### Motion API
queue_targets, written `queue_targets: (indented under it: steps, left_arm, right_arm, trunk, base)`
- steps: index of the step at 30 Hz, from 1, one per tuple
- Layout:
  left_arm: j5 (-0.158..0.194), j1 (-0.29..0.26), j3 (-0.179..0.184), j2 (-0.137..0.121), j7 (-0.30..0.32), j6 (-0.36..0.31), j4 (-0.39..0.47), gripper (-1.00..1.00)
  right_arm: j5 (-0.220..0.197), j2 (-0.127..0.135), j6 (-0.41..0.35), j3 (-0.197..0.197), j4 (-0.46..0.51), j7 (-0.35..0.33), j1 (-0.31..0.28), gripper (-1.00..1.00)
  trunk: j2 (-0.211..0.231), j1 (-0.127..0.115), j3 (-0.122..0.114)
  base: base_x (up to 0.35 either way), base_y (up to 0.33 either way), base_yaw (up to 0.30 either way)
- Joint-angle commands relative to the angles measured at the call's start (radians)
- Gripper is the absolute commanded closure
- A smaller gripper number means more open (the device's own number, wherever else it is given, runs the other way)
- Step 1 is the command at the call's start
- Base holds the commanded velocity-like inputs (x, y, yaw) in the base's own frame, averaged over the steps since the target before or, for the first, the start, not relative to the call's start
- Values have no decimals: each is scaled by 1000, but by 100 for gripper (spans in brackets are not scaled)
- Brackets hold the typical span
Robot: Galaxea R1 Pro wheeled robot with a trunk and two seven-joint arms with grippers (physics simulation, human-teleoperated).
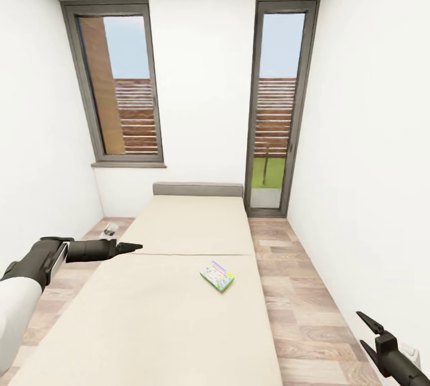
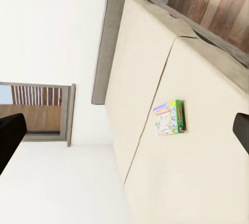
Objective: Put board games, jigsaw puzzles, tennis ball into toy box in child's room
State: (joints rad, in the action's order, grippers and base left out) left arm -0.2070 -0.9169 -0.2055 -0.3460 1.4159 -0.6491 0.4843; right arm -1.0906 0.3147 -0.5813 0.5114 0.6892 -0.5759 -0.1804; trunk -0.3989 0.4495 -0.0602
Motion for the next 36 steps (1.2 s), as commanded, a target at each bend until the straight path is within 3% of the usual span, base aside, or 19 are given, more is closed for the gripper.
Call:
queue_targets:
  steps: [1,36]
  left_arm:
    - [-11,0,-7,1,8,-11,0,-100]
    - [-11,0,-6,1,8,-11,0,-100]
  right_arm:
    - [-4,0,-8,3,-1,0,-1,-100]
    - [-3,0,-5,-2,0,2,-1,-100]
  trunk:
    - [-1,1,1]
    - [-1,1,1]
  base:
    - [0,-72,-15]
    - [0,-58,0]
